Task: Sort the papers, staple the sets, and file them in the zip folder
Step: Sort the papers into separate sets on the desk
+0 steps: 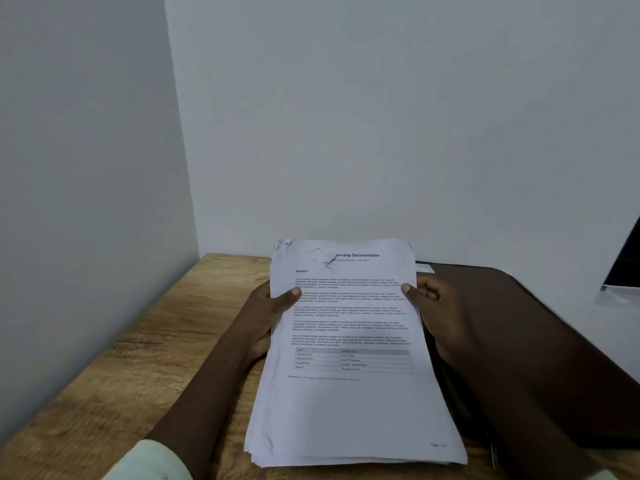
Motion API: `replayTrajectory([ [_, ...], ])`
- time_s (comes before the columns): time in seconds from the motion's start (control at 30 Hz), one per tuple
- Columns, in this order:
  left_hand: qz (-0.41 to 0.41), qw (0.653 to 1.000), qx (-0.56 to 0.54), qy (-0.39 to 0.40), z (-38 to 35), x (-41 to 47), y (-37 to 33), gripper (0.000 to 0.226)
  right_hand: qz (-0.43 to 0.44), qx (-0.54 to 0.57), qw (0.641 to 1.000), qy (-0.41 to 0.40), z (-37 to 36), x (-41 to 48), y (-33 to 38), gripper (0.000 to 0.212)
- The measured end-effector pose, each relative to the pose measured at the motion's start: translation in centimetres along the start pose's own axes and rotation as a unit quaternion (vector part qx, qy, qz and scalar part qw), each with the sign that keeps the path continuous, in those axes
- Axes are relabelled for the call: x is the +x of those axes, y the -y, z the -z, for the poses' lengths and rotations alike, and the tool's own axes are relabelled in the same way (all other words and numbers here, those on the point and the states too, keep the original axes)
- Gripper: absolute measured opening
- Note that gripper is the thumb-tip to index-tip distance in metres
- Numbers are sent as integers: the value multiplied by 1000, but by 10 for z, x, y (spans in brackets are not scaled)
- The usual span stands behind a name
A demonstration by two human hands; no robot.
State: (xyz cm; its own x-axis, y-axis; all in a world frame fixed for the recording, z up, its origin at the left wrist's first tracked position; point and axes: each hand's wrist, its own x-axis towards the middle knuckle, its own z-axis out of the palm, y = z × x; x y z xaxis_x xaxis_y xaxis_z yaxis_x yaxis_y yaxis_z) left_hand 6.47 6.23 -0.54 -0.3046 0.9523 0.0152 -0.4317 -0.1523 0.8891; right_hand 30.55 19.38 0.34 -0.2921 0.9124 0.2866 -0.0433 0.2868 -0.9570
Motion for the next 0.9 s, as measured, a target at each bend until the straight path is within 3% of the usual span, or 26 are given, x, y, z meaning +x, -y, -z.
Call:
replayTrajectory([
  [0.23, -24, 999, -13, -27, -4, 2, 1, 35, -24, 40, 998, 41, 1, -4, 5, 26],
  [0.9, -24, 999, 4, -41, -4, 2, 2, 34, -22, 25, 999, -1, 5, 12, -18, 15],
])
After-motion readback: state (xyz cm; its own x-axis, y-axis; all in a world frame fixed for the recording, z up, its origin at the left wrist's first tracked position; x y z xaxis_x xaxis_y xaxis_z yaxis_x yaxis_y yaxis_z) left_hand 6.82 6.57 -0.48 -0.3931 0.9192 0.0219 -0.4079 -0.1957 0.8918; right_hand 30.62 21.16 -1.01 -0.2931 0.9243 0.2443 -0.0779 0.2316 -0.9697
